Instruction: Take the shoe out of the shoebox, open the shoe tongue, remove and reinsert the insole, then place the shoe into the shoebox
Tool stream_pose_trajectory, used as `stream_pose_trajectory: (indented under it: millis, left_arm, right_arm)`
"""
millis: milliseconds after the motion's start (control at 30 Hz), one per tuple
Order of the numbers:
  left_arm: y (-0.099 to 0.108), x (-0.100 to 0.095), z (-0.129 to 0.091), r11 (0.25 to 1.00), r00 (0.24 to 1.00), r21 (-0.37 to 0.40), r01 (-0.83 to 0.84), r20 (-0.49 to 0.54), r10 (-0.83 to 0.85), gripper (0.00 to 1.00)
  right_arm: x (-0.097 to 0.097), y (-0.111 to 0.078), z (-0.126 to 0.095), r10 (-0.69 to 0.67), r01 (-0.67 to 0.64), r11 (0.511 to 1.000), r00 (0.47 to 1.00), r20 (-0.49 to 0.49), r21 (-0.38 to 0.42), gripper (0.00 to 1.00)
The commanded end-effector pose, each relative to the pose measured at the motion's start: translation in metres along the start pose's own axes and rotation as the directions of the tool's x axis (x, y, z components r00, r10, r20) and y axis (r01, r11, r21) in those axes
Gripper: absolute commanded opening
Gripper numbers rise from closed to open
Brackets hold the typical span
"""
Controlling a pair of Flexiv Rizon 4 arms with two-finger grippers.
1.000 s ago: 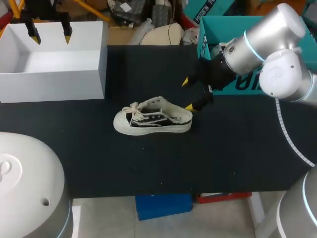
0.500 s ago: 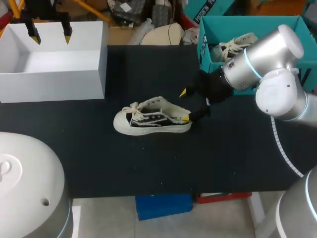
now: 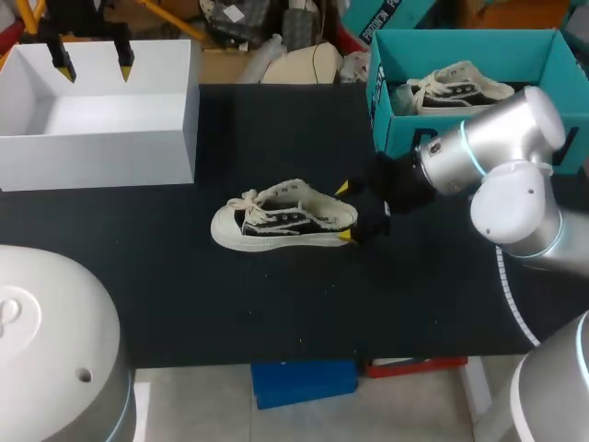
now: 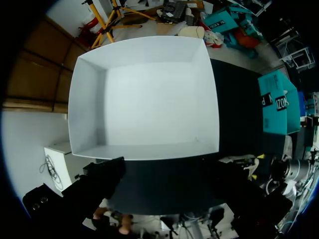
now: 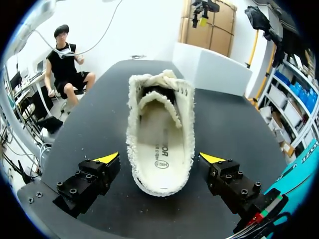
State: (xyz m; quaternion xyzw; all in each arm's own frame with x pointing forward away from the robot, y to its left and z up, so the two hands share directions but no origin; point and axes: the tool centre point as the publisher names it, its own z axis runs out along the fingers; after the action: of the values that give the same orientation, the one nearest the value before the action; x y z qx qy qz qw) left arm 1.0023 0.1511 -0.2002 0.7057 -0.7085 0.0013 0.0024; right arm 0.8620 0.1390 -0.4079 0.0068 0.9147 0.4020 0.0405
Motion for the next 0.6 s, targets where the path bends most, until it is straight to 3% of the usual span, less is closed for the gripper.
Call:
stream_pose_trajectory:
  millis: [33, 600]
  left_arm:
    - [0.001, 0.001, 0.0, 1.0, 1.0, -0.001, 0.002, 0.003, -0.002, 1.0]
    - [0.001, 0.001, 0.0, 1.0, 1.0, -0.001, 0.002, 0.003, -0.002, 1.0]
  right_arm:
    - [-0.008, -0.008, 0.008, 0.0, 0.0, 1.0, 1.0, -0.009, -0.026, 1.0]
    - [-0.009, -0.01, 0.026, -0.003, 0.001, 0.995, 1.0, -0.019, -0.103, 1.0]
